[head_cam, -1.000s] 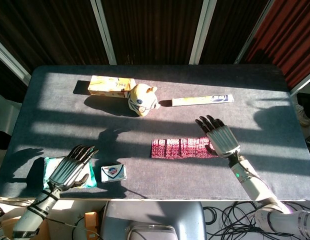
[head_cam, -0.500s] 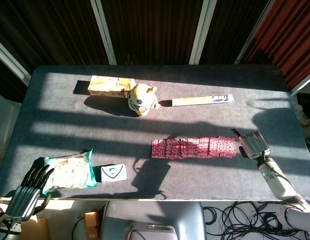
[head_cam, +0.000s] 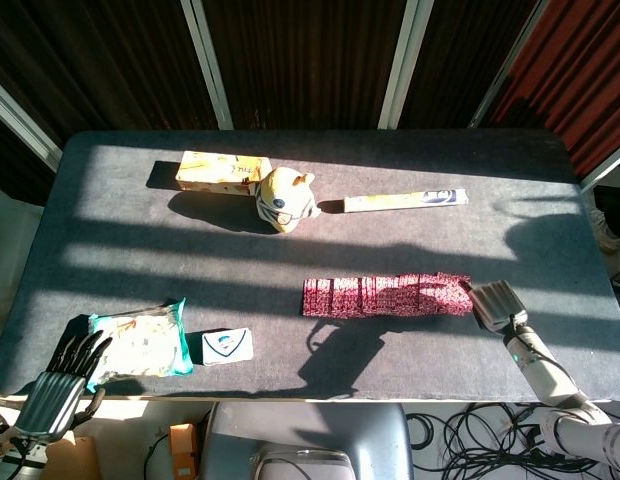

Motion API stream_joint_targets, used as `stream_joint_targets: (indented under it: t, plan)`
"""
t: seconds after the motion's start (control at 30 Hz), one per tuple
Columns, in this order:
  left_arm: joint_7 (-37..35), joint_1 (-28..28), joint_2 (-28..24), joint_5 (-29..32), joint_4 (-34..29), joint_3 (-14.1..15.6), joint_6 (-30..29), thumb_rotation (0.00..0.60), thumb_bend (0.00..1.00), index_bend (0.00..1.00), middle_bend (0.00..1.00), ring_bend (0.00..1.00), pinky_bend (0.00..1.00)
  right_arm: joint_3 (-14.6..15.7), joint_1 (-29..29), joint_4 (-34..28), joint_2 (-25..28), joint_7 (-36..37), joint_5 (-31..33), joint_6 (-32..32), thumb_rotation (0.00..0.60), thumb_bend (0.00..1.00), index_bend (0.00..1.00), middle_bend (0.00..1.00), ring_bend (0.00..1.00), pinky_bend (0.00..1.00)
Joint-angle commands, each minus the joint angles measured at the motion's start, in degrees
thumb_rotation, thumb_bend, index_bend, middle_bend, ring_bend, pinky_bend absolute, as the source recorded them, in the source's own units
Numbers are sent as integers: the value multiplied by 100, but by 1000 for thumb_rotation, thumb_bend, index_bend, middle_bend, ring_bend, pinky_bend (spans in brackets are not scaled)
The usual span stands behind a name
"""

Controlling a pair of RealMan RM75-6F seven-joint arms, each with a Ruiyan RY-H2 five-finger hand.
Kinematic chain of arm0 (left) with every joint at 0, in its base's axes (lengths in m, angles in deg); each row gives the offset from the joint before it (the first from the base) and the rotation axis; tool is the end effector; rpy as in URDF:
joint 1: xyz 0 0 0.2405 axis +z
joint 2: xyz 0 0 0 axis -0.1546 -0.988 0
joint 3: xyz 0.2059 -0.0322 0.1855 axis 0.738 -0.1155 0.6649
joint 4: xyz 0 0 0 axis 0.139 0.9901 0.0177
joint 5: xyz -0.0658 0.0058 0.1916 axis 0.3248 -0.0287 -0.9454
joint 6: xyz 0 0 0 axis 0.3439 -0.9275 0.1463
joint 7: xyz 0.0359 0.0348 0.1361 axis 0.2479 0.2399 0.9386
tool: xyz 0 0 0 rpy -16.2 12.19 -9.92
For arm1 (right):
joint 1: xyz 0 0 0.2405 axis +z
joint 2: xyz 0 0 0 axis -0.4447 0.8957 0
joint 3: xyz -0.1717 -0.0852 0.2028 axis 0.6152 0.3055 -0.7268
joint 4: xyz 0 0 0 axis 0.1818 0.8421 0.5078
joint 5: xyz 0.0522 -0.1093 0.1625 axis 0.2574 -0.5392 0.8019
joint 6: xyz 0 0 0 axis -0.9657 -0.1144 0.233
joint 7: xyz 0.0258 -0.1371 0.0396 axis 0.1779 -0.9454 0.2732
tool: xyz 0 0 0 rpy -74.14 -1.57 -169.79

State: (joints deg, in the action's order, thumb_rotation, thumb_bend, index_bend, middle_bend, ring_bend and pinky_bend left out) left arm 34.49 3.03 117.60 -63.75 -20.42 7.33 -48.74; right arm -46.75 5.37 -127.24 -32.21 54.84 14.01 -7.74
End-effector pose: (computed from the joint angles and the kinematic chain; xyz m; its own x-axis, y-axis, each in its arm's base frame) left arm -0.3314 0.1441 0.1179 0.5211 0.1857 0.8330 0.8511 -0.1857 -0.4910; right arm -0.3433 -0.3223 0.0714 0.7647 -0.3965 0.5079 -0.6246 -0.2625 0.7355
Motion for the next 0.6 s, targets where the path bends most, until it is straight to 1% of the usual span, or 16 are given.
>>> stream_joint_targets:
  t: [0.03,0.6]
  plan:
    - [20,5,-3,6,-16,-20,27,600,420,0,5,0,33,13,-4,31,-39,14,-30,15,600,634,202,923,1000,1000]
    - [-43,83,-52,72,-12,-100,130,600,420,0,7,0,33,101,-73,99,-135,56,-180,26,600,634,202,923,1000,1000]
